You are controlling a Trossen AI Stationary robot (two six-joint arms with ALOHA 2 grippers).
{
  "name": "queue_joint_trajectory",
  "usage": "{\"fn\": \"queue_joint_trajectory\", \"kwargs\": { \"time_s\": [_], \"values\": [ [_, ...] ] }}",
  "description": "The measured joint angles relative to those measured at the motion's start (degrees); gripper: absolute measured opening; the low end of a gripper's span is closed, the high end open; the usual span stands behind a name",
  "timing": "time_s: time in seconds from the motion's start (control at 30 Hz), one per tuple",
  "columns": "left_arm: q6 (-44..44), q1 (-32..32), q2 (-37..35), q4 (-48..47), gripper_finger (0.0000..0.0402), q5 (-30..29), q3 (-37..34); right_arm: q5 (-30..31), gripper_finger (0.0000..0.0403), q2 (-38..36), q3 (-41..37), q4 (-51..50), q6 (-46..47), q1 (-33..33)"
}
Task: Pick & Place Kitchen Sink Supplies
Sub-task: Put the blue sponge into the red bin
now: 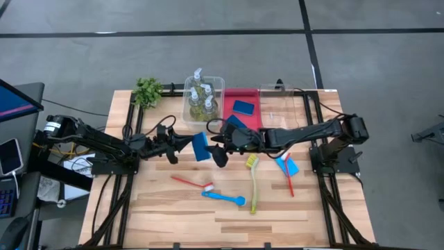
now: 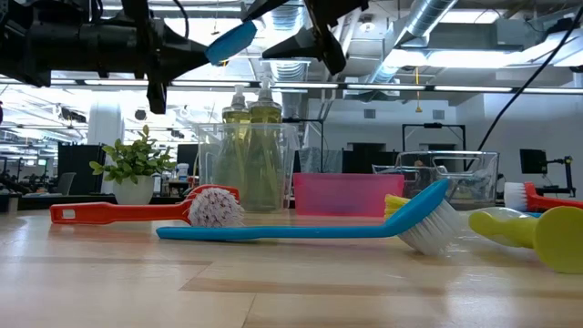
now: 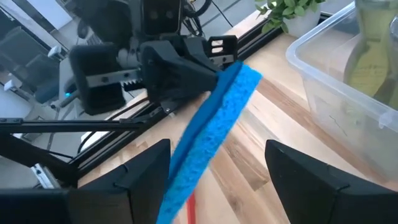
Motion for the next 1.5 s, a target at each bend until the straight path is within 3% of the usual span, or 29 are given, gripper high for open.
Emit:
{"fn": "queue_joint_trajectory", "kwargs": {
  "time_s": [0.87,1.03,1.33,1.5],
  "values": [
    [2.0,0.0,0.0,2.7,0.0014,0.0,3.6,1.6,0.0246,0.0,0.0,-0.9,-0.1,0.0],
    [2.4,0.0,0.0,2.6,0.0014,0.0,3.6,1.5,0.0192,0.0,0.0,-0.9,-0.6,0.0],
    [2.1,0.0,0.0,2.1,0.0014,0.0,3.6,0.9,0.0023,0.0,0.0,-0.8,-3.7,0.0],
    [1.9,0.0,0.0,2.1,0.0015,0.0,3.6,0.8,0.0021,0.0,0.0,-0.8,-3.7,0.0]
  ]
}}
